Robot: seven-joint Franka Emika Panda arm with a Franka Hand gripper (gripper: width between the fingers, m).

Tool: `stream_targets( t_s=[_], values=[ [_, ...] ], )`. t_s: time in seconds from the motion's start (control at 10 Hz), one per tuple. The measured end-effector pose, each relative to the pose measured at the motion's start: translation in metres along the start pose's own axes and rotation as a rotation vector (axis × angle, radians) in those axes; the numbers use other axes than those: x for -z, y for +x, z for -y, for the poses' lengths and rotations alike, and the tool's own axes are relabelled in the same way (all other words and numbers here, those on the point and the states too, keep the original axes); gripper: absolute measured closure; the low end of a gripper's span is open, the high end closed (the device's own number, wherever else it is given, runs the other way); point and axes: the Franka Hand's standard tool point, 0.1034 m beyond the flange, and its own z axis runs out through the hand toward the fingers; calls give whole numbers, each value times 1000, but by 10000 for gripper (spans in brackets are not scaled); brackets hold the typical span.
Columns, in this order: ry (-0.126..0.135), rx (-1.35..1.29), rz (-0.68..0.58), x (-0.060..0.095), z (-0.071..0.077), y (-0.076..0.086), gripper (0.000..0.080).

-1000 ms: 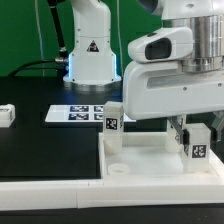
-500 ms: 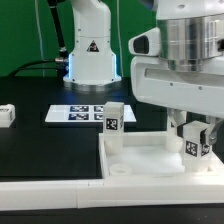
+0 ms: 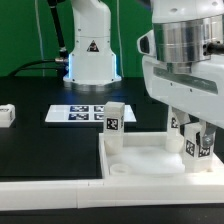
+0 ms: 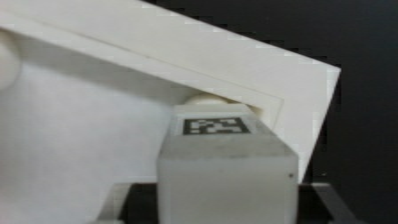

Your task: Assemble square table

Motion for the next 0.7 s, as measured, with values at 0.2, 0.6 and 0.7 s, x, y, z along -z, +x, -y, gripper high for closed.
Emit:
stream_targets(
  t_s=[0.2, 0.6, 0.7],
  values=[
    [-1, 93, 0, 0, 0, 0, 489],
    [-11, 558, -7, -3, -2, 1, 160],
    [-11, 644, -6, -3, -2, 1, 160]
  ],
)
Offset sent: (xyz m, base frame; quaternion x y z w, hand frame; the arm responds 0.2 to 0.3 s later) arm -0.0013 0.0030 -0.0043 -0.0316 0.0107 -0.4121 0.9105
